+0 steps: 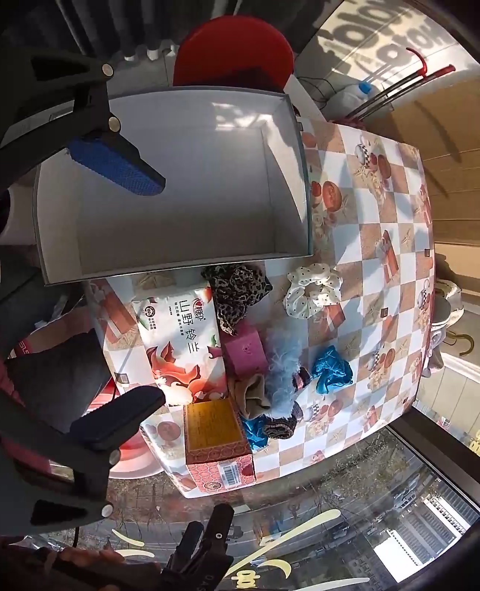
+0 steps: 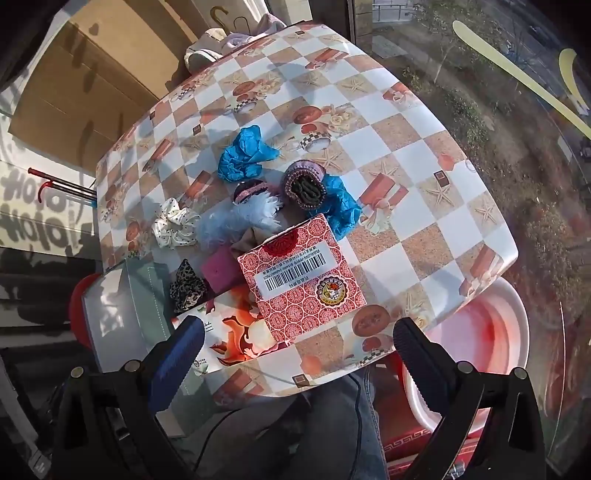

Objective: Organize soft objects
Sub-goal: 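Grasp the white dotted scrunchie with left tool while right tool grasps the knitted purple hat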

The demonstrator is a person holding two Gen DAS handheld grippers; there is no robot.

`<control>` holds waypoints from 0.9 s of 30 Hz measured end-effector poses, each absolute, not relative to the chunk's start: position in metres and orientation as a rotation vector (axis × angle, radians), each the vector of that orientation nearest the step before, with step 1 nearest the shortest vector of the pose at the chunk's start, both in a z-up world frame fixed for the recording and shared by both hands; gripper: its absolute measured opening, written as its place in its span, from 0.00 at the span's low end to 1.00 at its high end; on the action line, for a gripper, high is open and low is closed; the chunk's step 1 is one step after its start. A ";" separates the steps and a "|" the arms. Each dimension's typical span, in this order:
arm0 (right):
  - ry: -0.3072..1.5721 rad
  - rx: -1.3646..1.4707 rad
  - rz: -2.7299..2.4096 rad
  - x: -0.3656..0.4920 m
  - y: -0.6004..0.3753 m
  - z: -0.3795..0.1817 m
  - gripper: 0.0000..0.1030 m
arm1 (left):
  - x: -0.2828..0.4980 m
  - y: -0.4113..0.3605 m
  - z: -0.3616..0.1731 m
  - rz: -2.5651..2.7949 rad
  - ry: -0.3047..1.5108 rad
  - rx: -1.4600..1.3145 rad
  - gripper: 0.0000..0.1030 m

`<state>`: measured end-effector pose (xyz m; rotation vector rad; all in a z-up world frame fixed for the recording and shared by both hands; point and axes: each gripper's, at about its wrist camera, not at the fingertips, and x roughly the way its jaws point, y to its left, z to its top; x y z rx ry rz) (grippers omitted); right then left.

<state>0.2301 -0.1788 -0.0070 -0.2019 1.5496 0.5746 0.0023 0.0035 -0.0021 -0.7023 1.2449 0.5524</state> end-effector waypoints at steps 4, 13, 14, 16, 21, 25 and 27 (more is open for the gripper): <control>1.588 -0.244 0.593 0.259 -0.158 -0.010 1.00 | 0.015 0.019 -0.007 0.608 1.246 -0.724 1.00; 1.671 -0.338 0.639 0.332 -0.118 -0.051 1.00 | 0.098 0.072 -0.030 0.656 1.298 -0.670 1.00; 1.680 -0.356 0.648 0.340 -0.113 -0.056 1.00 | 0.108 0.077 -0.037 0.656 1.314 -0.670 1.00; 1.698 -0.400 0.665 0.352 -0.103 -0.069 1.00 | 0.126 0.087 -0.050 0.663 1.340 -0.656 1.00; 1.735 -0.522 0.699 0.370 -0.078 -0.100 1.00 | 0.164 0.109 -0.092 0.676 1.447 -0.668 1.00; 1.795 -0.579 0.723 0.374 -0.066 -0.127 1.00 | 0.182 0.122 -0.121 0.684 1.490 -0.692 1.00; 1.814 -0.613 0.718 0.374 -0.061 -0.141 1.00 | 0.186 0.128 -0.134 0.678 1.510 -0.714 1.00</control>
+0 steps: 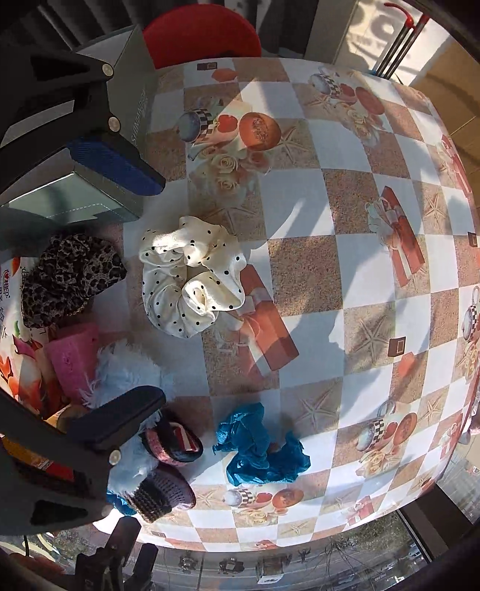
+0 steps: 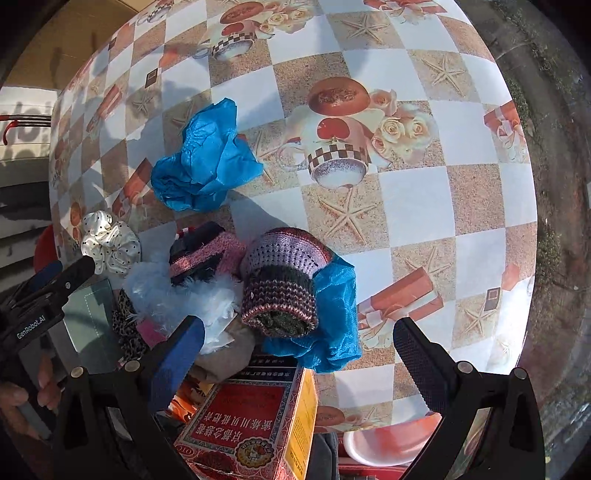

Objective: Organize soft objects
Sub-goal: 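Grasp the white dotted scrunchie with left tool while right tool grasps the knitted purple hat, then lift both held items and carry them toward the open white box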

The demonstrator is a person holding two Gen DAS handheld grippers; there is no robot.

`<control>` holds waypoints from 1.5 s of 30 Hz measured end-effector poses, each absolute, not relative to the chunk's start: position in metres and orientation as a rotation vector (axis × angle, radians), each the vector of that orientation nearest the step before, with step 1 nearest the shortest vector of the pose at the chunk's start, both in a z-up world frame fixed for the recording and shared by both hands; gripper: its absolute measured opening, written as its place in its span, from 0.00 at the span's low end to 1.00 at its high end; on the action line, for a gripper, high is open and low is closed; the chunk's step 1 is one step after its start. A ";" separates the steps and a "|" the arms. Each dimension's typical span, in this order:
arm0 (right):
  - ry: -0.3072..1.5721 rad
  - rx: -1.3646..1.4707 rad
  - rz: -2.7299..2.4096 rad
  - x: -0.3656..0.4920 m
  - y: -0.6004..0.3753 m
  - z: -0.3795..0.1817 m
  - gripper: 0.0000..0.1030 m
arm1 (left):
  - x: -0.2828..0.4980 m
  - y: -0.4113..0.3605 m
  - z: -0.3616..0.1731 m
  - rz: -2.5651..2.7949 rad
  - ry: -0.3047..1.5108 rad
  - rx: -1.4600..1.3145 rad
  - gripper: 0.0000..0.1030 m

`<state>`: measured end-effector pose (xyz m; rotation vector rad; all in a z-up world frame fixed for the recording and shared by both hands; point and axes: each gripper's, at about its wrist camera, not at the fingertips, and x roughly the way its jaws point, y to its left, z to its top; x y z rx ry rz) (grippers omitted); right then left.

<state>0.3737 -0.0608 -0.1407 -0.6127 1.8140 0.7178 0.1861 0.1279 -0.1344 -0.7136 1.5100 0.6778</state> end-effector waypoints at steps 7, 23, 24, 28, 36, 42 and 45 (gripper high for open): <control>1.864 -0.674 0.731 0.369 -0.042 -0.176 1.00 | 0.192 0.143 -0.168 0.753 1.571 -0.728 0.99; 1.901 -0.616 0.787 0.376 -0.064 -0.173 1.00 | 0.189 0.142 -0.223 0.756 1.678 -0.757 0.77; 1.882 -0.655 0.806 0.370 -0.061 -0.173 1.00 | 0.190 0.142 -0.227 0.756 1.661 -0.763 0.75; 1.812 -0.793 0.846 0.350 -0.047 -0.178 0.45 | 0.188 0.139 -0.225 0.725 1.640 -0.753 0.31; 1.833 -0.579 0.850 0.383 -0.050 -0.159 0.37 | 0.182 0.134 -0.140 0.739 1.574 -0.756 0.26; 1.782 -0.382 0.847 0.411 -0.064 -0.131 0.37 | 0.184 0.115 -0.085 0.730 1.506 -0.668 0.26; 1.756 -0.351 0.835 0.414 -0.073 -0.132 0.37 | 0.180 0.097 -0.064 0.721 1.480 -0.616 0.26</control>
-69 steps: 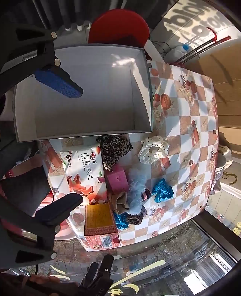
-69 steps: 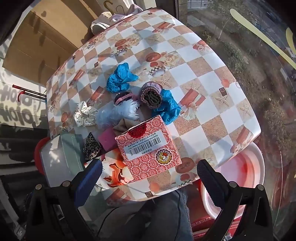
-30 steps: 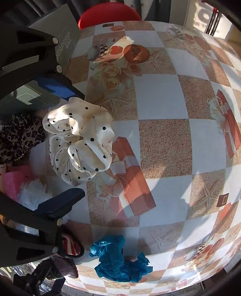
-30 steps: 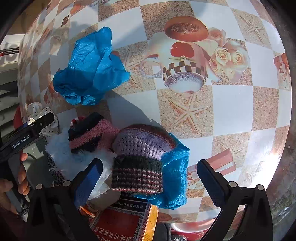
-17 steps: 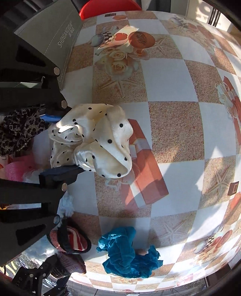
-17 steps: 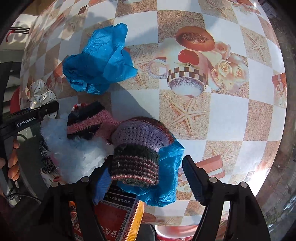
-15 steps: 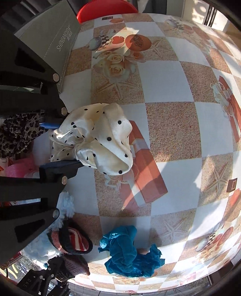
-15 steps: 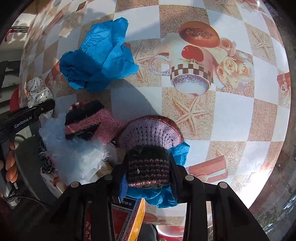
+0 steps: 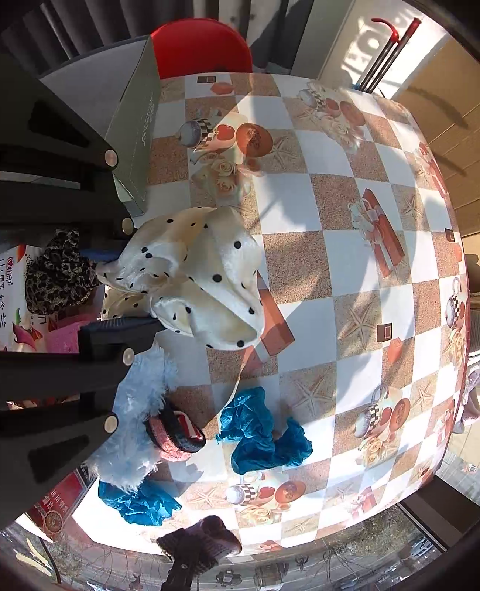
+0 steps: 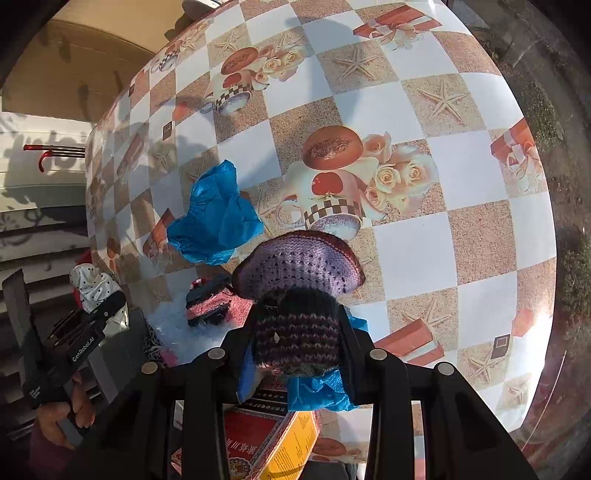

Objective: Organize soft objects
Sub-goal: 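Lift both held items and carry them toward the open white box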

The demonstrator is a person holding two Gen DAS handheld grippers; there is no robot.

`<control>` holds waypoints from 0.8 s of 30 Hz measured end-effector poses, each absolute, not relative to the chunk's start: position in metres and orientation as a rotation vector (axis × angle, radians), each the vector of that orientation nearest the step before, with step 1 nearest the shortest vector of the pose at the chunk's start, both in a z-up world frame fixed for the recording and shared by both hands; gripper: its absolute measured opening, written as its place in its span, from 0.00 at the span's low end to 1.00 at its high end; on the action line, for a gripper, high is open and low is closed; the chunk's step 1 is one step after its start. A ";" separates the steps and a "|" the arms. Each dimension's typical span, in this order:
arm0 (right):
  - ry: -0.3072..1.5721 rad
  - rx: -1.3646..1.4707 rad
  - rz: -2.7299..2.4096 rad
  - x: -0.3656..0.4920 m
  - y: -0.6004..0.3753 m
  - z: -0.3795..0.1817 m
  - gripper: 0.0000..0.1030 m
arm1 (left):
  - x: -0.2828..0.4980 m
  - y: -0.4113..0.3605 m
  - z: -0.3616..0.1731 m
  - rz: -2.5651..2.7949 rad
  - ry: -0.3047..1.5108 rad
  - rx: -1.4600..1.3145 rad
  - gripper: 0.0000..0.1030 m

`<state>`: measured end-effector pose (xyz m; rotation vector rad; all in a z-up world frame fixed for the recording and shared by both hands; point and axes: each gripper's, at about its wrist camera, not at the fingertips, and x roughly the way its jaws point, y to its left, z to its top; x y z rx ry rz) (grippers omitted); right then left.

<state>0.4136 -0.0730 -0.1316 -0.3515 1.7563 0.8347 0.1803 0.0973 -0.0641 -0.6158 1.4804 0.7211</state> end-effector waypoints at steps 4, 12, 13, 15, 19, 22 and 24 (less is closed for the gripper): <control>1.730 -0.333 0.820 0.418 -0.094 -0.128 0.37 | 0.191 0.061 -0.075 0.698 1.445 -0.553 0.26; 1.721 -0.306 0.789 0.416 -0.141 -0.113 0.37 | 0.189 0.011 -0.081 0.547 1.481 -0.467 0.26; 1.721 -0.308 0.787 0.413 -0.146 -0.113 0.37 | 0.187 0.003 -0.080 0.531 1.483 -0.461 0.26; 1.725 -0.311 0.780 0.404 -0.154 -0.113 0.37 | 0.181 -0.011 -0.077 0.496 1.481 -0.460 0.26; 1.731 -0.311 0.739 0.385 -0.180 -0.111 0.37 | 0.166 -0.039 -0.073 0.429 1.477 -0.428 0.26; 1.728 -0.301 0.699 0.366 -0.202 -0.109 0.37 | 0.153 -0.057 -0.071 0.368 1.470 -0.400 0.26; 1.736 -0.285 0.672 0.351 -0.216 -0.109 0.37 | 0.144 -0.066 -0.069 0.339 1.461 -0.374 0.26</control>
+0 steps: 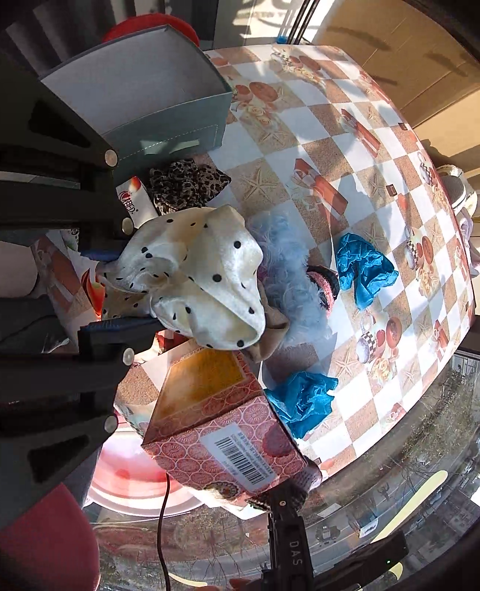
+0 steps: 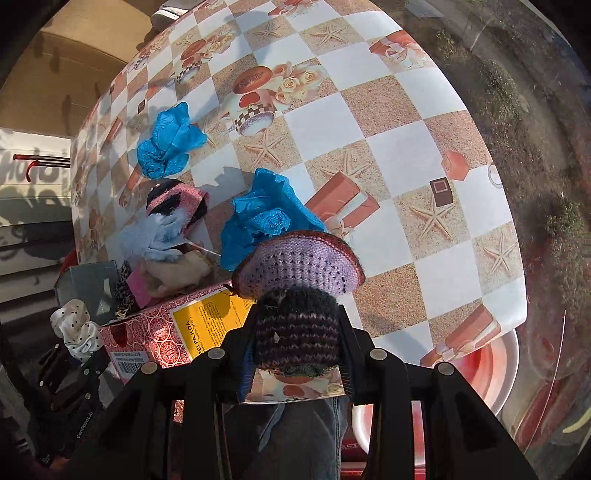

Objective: Organize soft objects
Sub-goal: 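Lift both held items and carry them toward the open white box, then lower the scrunchie and hat into the white box and open both tools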

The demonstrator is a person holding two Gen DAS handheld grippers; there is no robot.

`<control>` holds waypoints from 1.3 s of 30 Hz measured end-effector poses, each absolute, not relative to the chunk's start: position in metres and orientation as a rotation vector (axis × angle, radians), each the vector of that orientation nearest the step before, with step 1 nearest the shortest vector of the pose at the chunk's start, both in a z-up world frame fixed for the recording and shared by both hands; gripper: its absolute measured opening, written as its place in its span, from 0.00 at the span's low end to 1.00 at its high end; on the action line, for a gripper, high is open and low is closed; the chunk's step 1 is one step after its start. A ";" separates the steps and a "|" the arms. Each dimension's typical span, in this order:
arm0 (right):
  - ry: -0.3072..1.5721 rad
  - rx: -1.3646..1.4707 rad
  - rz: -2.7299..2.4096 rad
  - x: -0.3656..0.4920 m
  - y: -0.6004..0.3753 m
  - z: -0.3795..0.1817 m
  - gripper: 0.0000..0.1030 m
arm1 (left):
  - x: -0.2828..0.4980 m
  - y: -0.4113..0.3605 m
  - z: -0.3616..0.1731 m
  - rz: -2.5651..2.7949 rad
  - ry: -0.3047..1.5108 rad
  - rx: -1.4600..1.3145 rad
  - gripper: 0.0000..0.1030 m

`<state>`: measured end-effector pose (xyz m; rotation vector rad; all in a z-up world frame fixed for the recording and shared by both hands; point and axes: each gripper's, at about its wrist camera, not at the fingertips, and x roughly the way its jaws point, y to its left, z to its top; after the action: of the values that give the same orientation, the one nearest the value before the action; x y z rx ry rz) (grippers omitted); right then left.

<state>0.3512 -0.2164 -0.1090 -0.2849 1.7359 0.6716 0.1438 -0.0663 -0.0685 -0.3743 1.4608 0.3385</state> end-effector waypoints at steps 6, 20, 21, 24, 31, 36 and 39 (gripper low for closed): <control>1.748 -0.276 0.608 0.297 -0.248 -0.105 0.37 | 0.102 -0.078 -0.048 0.316 1.394 -0.366 0.26; 1.708 -0.435 0.780 0.178 -0.216 -0.082 0.37 | -0.018 -0.036 -0.016 0.577 1.270 -0.470 0.26; 1.685 -0.463 0.813 0.172 -0.205 -0.077 0.37 | -0.028 -0.032 -0.016 0.605 1.268 -0.480 0.26; 1.623 -0.531 0.913 0.155 -0.170 -0.064 0.37 | -0.059 -0.019 -0.020 0.687 1.267 -0.515 0.26; 1.515 -0.675 1.159 0.094 -0.076 -0.045 0.37 | -0.121 -0.002 -0.051 0.843 1.303 -0.642 0.26; 1.478 -0.799 1.295 0.036 -0.015 -0.055 0.37 | -0.143 0.005 -0.077 0.896 1.340 -0.716 0.26; 1.471 -0.883 1.332 0.007 0.010 -0.072 0.37 | -0.149 0.007 -0.087 0.908 1.358 -0.745 0.26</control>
<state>0.0072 0.0100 -0.0725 -0.8832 1.4711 1.3322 -0.1488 0.0065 -0.0874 -0.7449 1.3585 0.9084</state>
